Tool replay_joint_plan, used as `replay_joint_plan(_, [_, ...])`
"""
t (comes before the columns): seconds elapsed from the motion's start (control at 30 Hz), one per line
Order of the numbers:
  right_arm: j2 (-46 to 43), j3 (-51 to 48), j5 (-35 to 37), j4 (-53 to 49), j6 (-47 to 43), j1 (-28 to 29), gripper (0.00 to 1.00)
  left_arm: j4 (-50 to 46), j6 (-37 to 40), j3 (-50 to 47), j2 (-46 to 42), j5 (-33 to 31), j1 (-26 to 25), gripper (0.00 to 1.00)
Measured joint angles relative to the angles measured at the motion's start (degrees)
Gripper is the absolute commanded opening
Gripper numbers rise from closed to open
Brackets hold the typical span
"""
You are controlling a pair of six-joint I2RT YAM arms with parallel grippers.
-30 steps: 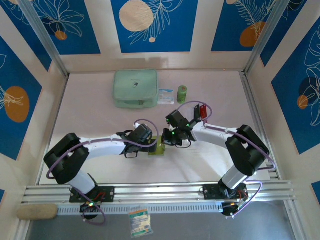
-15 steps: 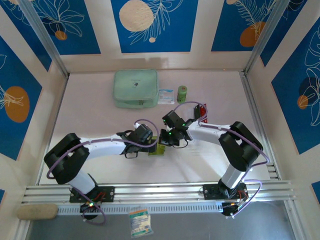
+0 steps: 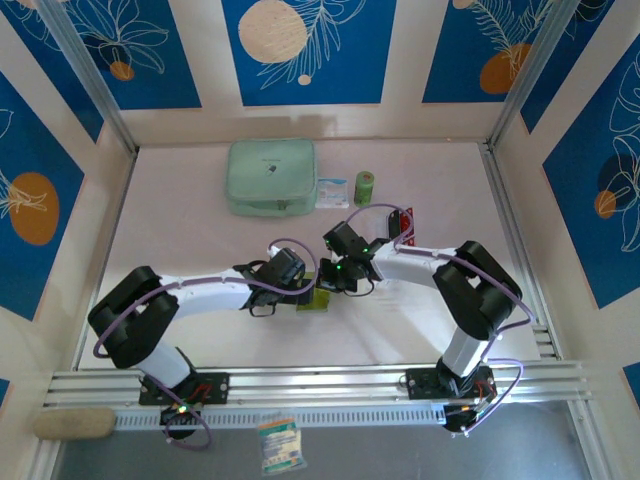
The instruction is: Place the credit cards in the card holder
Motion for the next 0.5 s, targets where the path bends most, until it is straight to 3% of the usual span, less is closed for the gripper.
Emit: replay_joint_plan(0.5, [-0.2, -0.6, -1.3, 1.3, 1.1, -0.3, 0.03, -0.1, -0.1, 0.1, 0.0, -0.1, -0.1, 1.00])
